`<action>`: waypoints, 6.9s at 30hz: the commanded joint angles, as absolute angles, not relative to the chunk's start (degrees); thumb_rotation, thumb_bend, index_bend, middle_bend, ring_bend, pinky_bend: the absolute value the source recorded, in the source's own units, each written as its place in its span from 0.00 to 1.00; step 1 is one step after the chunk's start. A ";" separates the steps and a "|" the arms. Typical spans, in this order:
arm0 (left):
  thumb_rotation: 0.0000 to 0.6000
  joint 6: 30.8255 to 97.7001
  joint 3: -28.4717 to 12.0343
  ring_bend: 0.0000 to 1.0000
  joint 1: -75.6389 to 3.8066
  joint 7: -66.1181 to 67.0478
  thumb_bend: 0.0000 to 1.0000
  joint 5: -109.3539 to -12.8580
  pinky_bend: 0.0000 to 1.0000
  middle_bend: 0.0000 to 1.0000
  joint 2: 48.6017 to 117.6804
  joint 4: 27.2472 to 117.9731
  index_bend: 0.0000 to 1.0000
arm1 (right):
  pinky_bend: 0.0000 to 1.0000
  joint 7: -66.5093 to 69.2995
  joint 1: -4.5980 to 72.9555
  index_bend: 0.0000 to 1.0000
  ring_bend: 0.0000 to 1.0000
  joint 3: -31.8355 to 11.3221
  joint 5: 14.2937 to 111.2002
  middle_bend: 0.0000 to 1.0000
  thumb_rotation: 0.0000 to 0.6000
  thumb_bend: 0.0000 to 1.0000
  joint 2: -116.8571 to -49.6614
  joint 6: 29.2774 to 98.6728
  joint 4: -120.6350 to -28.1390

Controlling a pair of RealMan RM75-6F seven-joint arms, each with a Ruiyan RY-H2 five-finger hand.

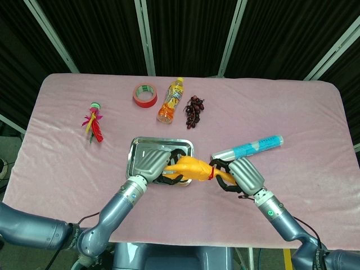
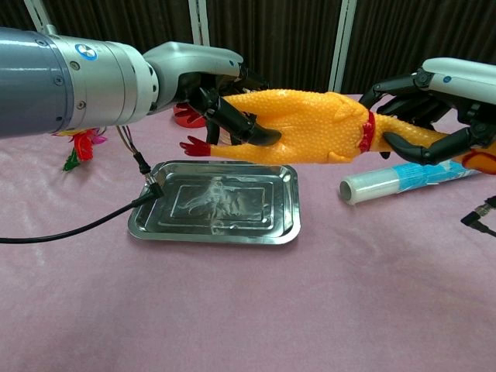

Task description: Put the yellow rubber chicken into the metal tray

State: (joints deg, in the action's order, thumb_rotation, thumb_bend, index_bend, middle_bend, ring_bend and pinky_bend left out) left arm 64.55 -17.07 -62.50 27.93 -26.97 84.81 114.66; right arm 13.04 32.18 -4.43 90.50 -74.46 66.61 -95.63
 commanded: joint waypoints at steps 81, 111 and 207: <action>0.89 65.16 -17.64 0.06 -60.15 24.61 0.00 -31.40 0.40 0.00 86.80 114.65 0.00 | 0.85 15.67 32.09 0.95 0.71 -3.47 92.77 0.71 1.00 1.00 -73.43 67.60 -96.86; 0.84 75.13 -7.14 0.00 -40.63 12.48 0.00 -65.43 0.18 0.00 67.76 120.44 0.00 | 0.85 20.67 33.28 0.95 0.71 -4.95 90.14 0.71 1.00 1.00 -76.21 65.61 -89.06; 1.00 77.46 -6.85 0.00 -16.66 -1.61 0.00 -71.14 0.05 0.00 60.73 103.24 0.00 | 0.28 6.84 29.07 0.33 0.20 -9.17 79.36 0.32 1.00 0.60 -74.55 74.80 -80.07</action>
State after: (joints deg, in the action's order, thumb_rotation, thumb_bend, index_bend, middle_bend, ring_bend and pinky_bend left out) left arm 76.47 -7.18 -17.48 -1.38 -70.56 60.61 103.96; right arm 7.72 31.49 -10.71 78.64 -76.00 72.38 -80.88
